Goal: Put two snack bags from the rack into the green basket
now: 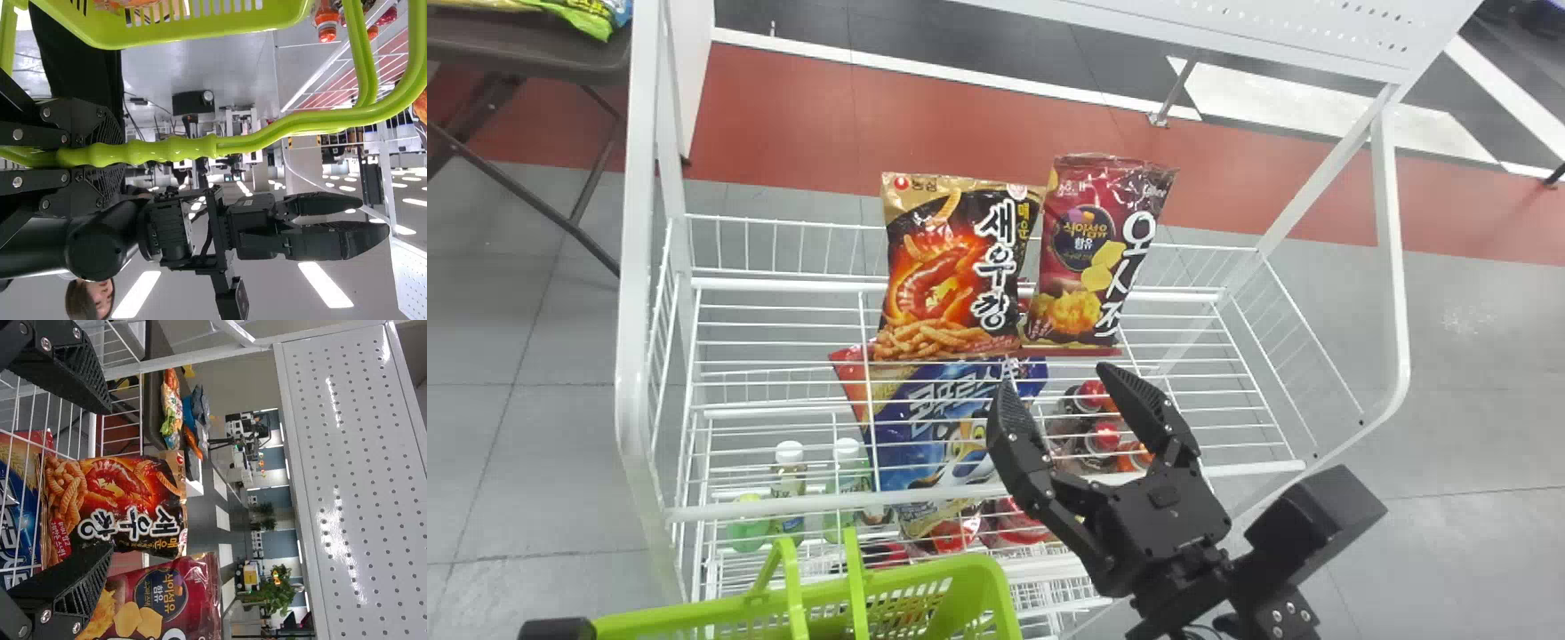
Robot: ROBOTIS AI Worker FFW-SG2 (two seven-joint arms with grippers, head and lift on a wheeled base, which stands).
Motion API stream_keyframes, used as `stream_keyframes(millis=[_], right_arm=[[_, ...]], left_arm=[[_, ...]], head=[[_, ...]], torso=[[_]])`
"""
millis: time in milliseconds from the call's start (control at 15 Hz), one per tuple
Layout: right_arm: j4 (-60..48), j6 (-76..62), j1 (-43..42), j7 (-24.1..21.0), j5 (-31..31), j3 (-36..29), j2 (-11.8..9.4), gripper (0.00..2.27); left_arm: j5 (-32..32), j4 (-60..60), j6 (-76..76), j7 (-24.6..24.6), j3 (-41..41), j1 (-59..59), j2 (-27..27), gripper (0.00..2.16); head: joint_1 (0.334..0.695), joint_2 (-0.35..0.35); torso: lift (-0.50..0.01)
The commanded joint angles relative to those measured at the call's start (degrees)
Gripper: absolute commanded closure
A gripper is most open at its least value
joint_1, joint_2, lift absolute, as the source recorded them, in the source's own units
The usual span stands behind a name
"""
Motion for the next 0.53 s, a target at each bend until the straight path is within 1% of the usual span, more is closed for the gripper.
stream_keyframes(millis=[0,467], right_arm=[[-0.5,0.0,0.0,0.0,-0.2,0.0,-0.1,0.09],[-0.8,0.0,0.0,-0.1,-0.2,0.0,-0.1,0.09]], left_arm=[[-0.1,-0.4,0.0,0.0,0.0,0.1,-0.1,1.47],[-0.1,-0.5,0.2,0.1,-0.1,0.1,-0.1,1.47]], head=[[0.695,-0.350],[0.695,-0.350]], torso=[[-0.006],[-0.006]])
